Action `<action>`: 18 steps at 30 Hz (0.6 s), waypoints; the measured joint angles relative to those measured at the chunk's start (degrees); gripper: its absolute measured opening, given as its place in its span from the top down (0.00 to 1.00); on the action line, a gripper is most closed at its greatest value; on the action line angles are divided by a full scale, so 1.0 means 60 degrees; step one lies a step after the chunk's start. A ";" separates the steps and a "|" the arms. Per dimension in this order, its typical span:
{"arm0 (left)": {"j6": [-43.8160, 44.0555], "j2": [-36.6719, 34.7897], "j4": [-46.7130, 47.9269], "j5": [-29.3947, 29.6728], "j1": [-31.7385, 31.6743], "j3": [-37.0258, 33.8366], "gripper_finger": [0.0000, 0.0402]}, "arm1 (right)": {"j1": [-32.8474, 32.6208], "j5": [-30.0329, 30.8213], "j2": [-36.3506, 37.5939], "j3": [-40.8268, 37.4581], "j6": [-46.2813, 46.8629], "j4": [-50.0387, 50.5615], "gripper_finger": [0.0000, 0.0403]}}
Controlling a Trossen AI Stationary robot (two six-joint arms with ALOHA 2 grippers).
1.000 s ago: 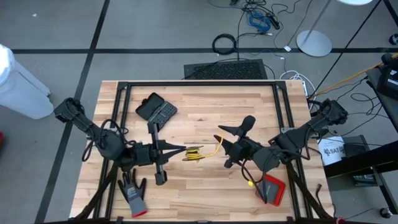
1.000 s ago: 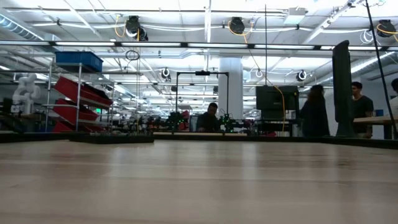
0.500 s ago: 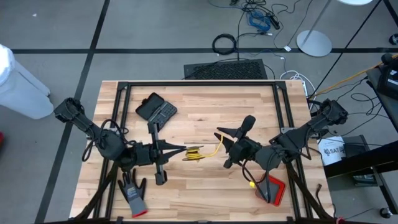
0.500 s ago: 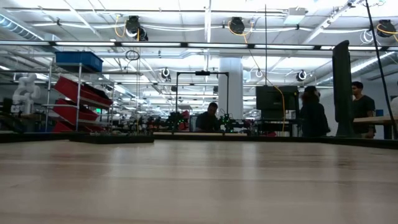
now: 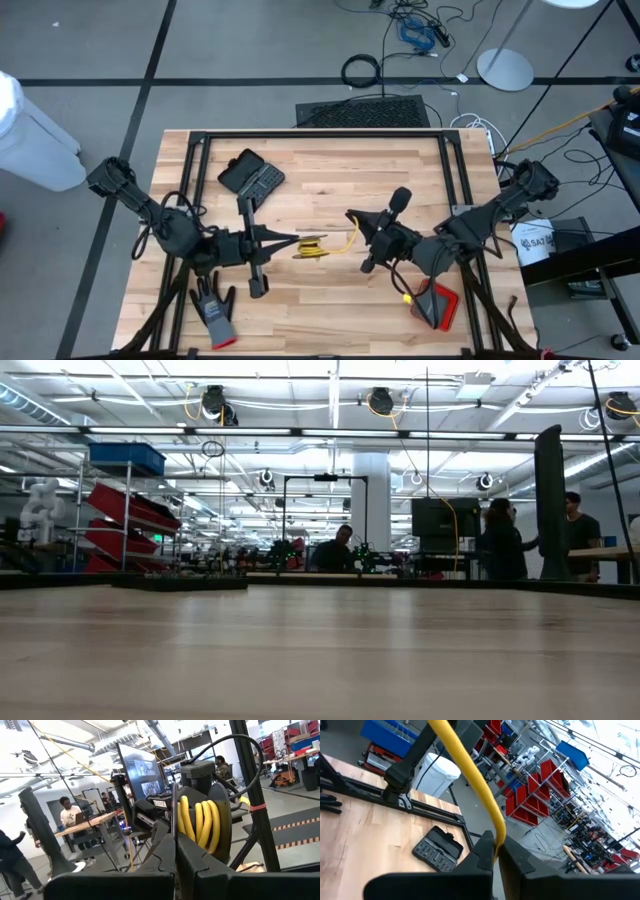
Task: Coil cords
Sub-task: Coil the yellow wire onto the spool
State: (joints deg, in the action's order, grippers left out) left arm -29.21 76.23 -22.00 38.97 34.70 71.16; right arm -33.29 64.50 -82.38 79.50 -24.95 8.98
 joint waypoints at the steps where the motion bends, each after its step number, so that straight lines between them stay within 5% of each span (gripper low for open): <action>1: 0.0000 0.0004 -0.0031 -0.0003 0.0000 0.0000 1.00 | 0.0009 0.0017 -0.0017 0.0000 0.0046 -0.0047 0.99; 18: -0.0270 0.0603 -0.1153 -0.0394 -0.0381 -0.0004 1.00 | 0.0584 -0.0234 -0.1268 0.0007 -0.0902 -0.1819 1.00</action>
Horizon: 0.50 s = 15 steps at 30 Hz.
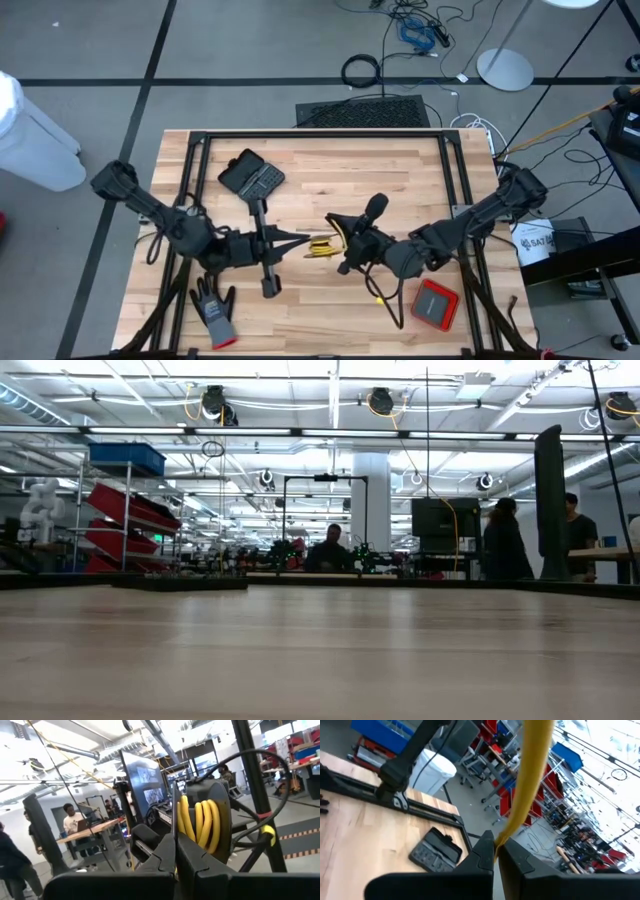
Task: Coil cords
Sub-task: Coil the yellow wire onto the spool
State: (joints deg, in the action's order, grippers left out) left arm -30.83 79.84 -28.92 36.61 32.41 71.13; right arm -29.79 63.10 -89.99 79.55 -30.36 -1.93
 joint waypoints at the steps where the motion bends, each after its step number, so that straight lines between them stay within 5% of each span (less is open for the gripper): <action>1: 0.0007 0.0059 -0.0066 -0.0012 -0.0068 0.0000 1.00 | 0.0023 -0.0027 -0.0040 -0.0004 -0.0093 -0.0177 1.00; 15: -0.0877 0.0965 -0.1945 0.0457 -0.0380 -0.0004 1.00 | 0.0016 0.0000 -0.0136 -0.0004 -0.0155 -0.0863 0.98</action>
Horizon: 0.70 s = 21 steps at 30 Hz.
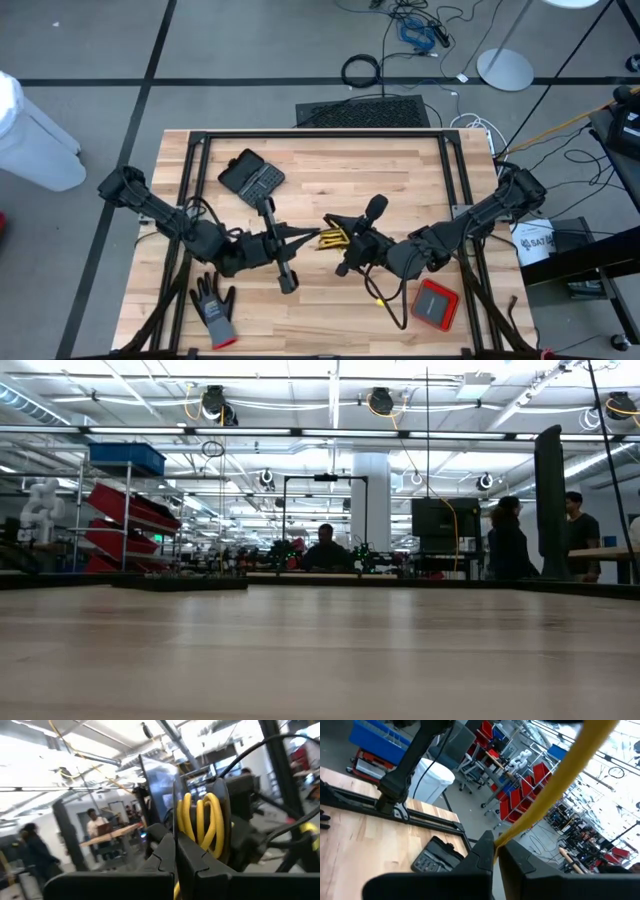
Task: Coil cords
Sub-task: Coil the yellow wire onto the spool
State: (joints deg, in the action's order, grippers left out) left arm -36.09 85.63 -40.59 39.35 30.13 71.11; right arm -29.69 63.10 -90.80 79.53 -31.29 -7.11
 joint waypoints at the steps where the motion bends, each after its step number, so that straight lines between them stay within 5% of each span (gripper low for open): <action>1: -0.0077 0.0002 0.0008 0.0146 0.0000 0.0000 1.00 | -0.0015 0.0031 0.0000 0.0000 -0.0102 0.0002 0.97; 6: -0.0302 0.0020 0.0167 0.0545 0.0008 -0.0007 1.00 | -0.0328 0.0631 0.0047 0.0000 -0.0471 0.0000 0.88; 18: -0.0617 0.0017 0.0099 0.0833 0.0197 -0.0007 1.00 | -0.1849 0.4397 0.0590 0.0000 -0.2293 -0.0349 0.59; 21: -0.0617 0.0002 0.0093 0.0883 0.0178 -0.0007 1.00 | -0.2288 0.4474 0.0866 0.0000 -0.2330 -0.0336 0.56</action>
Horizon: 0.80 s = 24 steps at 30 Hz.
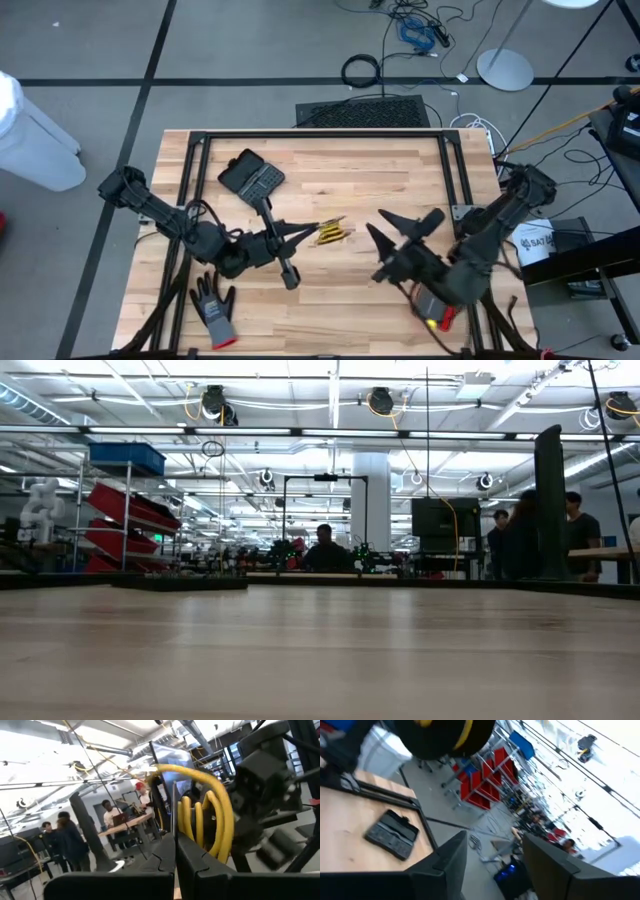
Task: Coil cords
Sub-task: Coil the yellow wire onto the spool
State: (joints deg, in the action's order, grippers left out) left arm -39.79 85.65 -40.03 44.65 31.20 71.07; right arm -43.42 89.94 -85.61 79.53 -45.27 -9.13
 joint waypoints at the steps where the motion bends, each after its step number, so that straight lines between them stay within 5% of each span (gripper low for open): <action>1: 0.0000 0.0000 -0.0003 0.0018 0.0000 0.0000 1.00 | -0.0163 0.0003 0.0077 0.0000 0.0023 -0.0006 0.55; 18: -0.0003 -0.0004 -0.0011 0.0099 0.0009 0.0000 1.00 | -0.0907 -0.0748 0.0271 0.0000 -0.0139 0.0747 0.55; 24: 0.0004 -0.0007 -0.0007 0.0101 -0.0009 0.0002 1.00 | -0.0882 -0.3428 0.0268 0.0000 -0.0143 0.0529 0.55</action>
State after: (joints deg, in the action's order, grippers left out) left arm -39.77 85.60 -40.07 45.25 31.14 71.08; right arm -48.71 69.37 -84.00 79.53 -46.13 -5.96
